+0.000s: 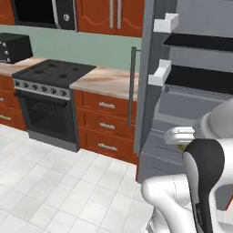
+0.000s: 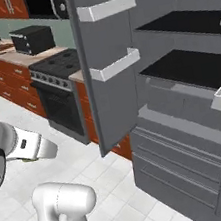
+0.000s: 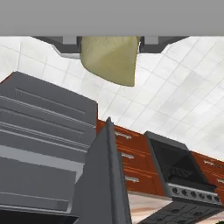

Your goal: Retrieve the sausage and cheese from the fridge and place them on the cutting board on the counter.

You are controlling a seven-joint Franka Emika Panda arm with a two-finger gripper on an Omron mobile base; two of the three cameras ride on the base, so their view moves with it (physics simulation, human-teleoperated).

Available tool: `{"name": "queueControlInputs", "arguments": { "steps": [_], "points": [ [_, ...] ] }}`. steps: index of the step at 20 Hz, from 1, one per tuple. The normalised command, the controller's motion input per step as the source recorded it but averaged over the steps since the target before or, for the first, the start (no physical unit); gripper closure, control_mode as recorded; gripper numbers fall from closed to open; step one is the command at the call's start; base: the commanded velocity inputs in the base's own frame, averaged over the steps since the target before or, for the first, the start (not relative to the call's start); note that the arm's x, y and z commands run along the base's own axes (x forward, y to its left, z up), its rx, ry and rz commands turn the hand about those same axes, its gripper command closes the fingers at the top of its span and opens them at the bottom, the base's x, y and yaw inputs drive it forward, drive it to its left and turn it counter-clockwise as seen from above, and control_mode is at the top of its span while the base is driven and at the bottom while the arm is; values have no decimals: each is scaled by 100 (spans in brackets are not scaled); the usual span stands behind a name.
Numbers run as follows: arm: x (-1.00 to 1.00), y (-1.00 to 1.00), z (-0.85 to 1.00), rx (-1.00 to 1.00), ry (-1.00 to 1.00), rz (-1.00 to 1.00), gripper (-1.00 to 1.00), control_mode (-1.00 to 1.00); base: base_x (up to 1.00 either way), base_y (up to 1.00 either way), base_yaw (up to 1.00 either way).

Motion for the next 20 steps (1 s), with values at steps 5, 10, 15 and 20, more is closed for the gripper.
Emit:
{"name": "queueControlInputs", "arguments": {
  "steps": [5,10,15,20],
  "points": [
    [0,0,0,0,0,0,100,100,-25,13,88],
    [0,0,0,0,0,0,100,100,-5,13,82],
    [0,0,0,0,0,0,100,100,83,6,19],
    [0,0,0,0,0,0,100,100,94,7,2]
  ]
}}
